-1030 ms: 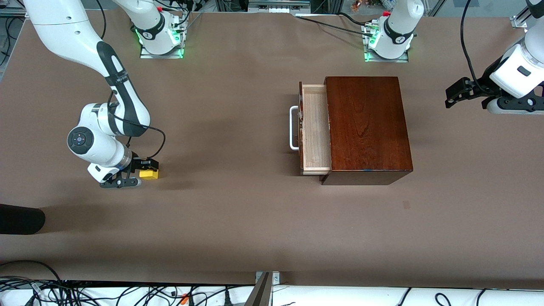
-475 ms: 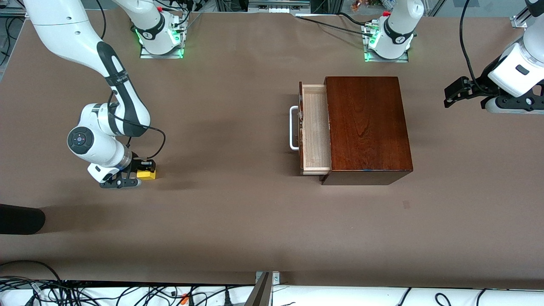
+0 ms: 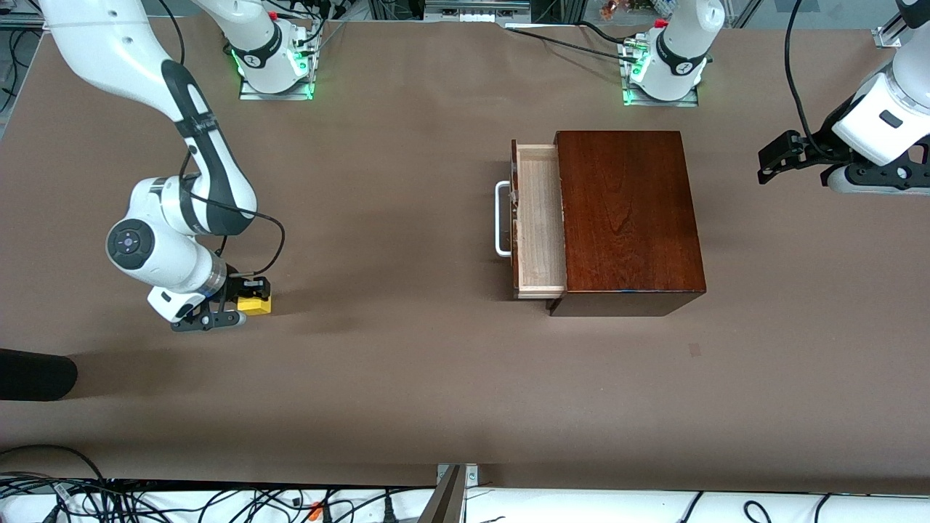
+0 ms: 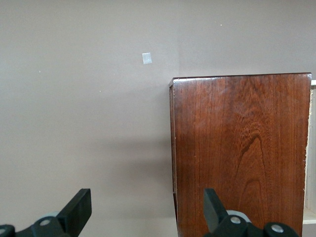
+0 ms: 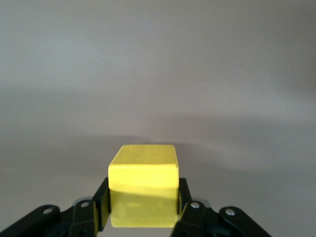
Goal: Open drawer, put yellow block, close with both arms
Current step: 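Lift the yellow cube and carry it over the open drawer, then lower the cube into the drawer with the right gripper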
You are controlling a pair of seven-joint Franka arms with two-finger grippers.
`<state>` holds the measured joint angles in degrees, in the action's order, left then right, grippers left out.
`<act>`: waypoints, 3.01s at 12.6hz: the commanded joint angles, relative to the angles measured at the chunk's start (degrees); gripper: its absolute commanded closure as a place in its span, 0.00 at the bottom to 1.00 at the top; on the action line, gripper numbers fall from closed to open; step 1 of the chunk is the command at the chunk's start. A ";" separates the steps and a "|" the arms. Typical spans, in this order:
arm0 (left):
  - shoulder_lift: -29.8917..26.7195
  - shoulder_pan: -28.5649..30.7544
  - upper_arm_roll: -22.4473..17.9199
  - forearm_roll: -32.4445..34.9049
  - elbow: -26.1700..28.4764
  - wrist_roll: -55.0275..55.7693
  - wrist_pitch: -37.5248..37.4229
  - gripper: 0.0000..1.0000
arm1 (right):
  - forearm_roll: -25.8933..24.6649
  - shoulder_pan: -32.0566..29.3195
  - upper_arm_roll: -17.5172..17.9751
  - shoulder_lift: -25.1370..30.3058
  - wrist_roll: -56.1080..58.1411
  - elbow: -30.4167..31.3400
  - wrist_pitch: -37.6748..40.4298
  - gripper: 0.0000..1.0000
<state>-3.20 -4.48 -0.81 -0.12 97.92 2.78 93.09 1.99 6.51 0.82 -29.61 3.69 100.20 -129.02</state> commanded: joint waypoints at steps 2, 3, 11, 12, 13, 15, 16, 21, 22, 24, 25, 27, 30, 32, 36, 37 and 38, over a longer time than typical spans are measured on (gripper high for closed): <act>0.39 0.08 0.02 -0.76 -1.51 -1.29 -1.59 0.00 | 0.12 3.75 1.73 1.22 2.38 -8.60 11.23 0.57; 0.39 0.08 -0.07 -0.76 -1.51 -1.29 -1.59 0.00 | 0.04 5.60 1.73 1.57 2.46 -10.71 13.51 0.57; 0.39 0.17 -0.07 -0.76 -1.51 -1.29 -1.68 0.00 | -2.06 25.90 1.73 -0.44 2.64 -29.79 26.54 0.57; 0.39 0.17 -0.07 -0.76 -1.51 -1.29 -1.68 0.00 | -3.21 28.45 1.73 -0.97 2.82 -31.02 26.54 0.57; 0.39 0.17 -0.07 -0.76 -1.51 -1.29 -1.68 0.00 | -3.30 31.52 1.73 -1.50 2.90 -31.64 26.46 0.57; 0.39 0.17 -0.07 -0.76 -1.51 -1.29 -1.68 0.00 | -4.87 38.89 1.64 -2.55 2.99 -32.78 26.37 0.57; 0.39 0.17 -0.07 -0.76 -1.51 -1.29 -1.68 0.00 | -6.37 41.19 1.73 -3.43 3.43 -34.10 26.37 0.57; 0.39 0.17 -0.07 -0.76 -1.51 -1.20 -1.68 0.00 | -10.77 48.15 1.73 -7.04 10.53 -38.85 25.93 0.57; 0.39 0.17 -0.07 -0.76 -1.51 -1.20 -1.68 0.00 | -10.78 48.77 1.64 -7.13 13.68 -38.86 25.41 0.57; 0.39 0.17 -0.07 -0.76 -1.51 -1.20 -1.68 0.00 | -10.78 48.95 1.56 -7.13 17.92 -38.86 25.58 0.57; 0.39 0.17 -0.07 -0.76 -1.51 -1.20 -1.68 0.00 | -10.78 49.04 1.64 -7.65 18.80 -38.94 25.05 0.57; 0.39 0.17 -0.07 -0.76 -1.51 -1.20 -1.68 0.00 | -10.86 49.47 1.64 -10.89 19.34 -41.91 23.12 0.57; 0.39 0.17 -0.07 -0.76 -1.51 -1.20 -1.68 0.00 | -10.78 50.17 1.73 -15.91 19.34 -45.62 19.44 0.58; 0.39 0.17 -0.07 -1.02 -1.51 -1.03 -1.68 0.00 | -10.78 50.62 1.64 -17.58 19.43 -45.62 16.89 0.58; 0.39 0.26 -0.07 -1.28 -1.51 -1.02 -1.68 0.00 | -10.95 51.14 1.47 -19.87 19.78 -45.45 14.33 0.58; 0.39 0.34 -0.07 -1.28 -1.51 -1.02 -1.68 0.00 | -12.26 51.15 1.47 -19.87 20.65 -45.19 14.59 0.58; 0.39 0.34 -0.07 -1.28 -1.51 -1.02 -1.68 0.00 | -12.97 51.15 1.55 -19.87 21.53 -45.01 15.11 0.58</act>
<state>-3.20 -4.45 -0.80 -0.12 97.86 2.78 92.63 -9.39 56.96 2.85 -48.31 23.39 57.33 -114.68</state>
